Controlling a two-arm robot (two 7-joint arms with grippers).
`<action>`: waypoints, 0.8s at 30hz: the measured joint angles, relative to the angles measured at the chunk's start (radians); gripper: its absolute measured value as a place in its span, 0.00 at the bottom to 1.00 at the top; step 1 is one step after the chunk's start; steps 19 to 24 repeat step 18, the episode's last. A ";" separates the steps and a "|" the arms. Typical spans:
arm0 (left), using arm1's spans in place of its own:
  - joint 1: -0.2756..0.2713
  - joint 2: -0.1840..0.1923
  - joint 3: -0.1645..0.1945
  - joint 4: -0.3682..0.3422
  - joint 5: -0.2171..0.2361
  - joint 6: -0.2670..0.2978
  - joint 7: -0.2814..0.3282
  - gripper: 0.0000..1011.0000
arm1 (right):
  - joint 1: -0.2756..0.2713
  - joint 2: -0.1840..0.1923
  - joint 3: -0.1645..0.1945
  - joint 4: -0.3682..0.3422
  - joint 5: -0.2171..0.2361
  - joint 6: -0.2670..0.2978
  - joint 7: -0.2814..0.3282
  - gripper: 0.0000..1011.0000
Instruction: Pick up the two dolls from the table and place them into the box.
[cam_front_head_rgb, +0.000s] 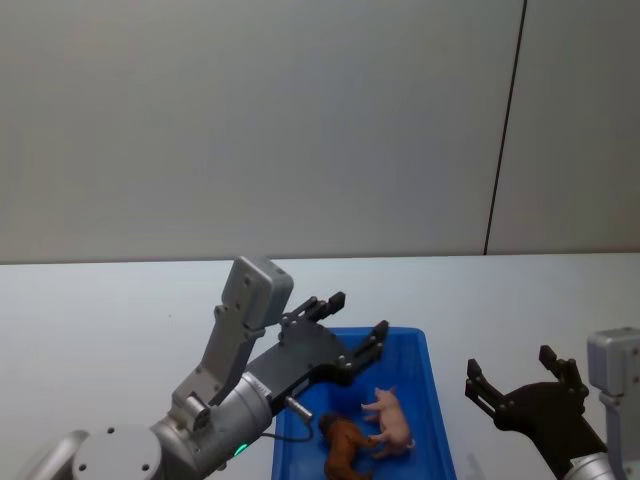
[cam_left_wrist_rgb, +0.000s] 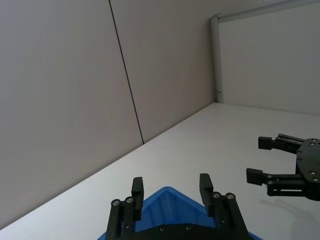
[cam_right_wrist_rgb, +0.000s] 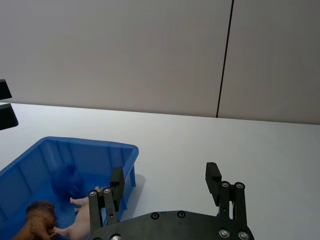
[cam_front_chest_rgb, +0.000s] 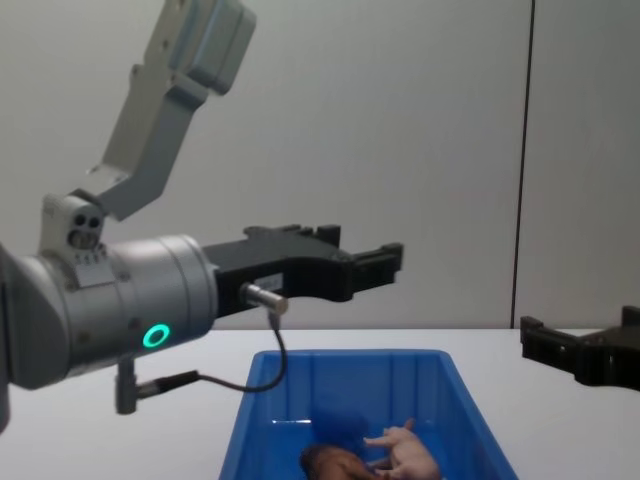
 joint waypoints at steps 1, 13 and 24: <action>-0.002 -0.002 0.001 0.002 0.000 -0.001 -0.003 0.69 | 0.000 0.000 0.000 0.000 0.000 0.000 0.000 0.99; -0.022 -0.024 0.010 0.015 0.004 -0.010 -0.033 0.99 | 0.000 0.000 0.000 0.000 0.000 0.000 0.000 0.99; -0.026 -0.028 0.011 0.018 0.005 -0.011 -0.039 0.99 | 0.000 0.000 0.000 0.000 0.000 0.000 0.000 0.99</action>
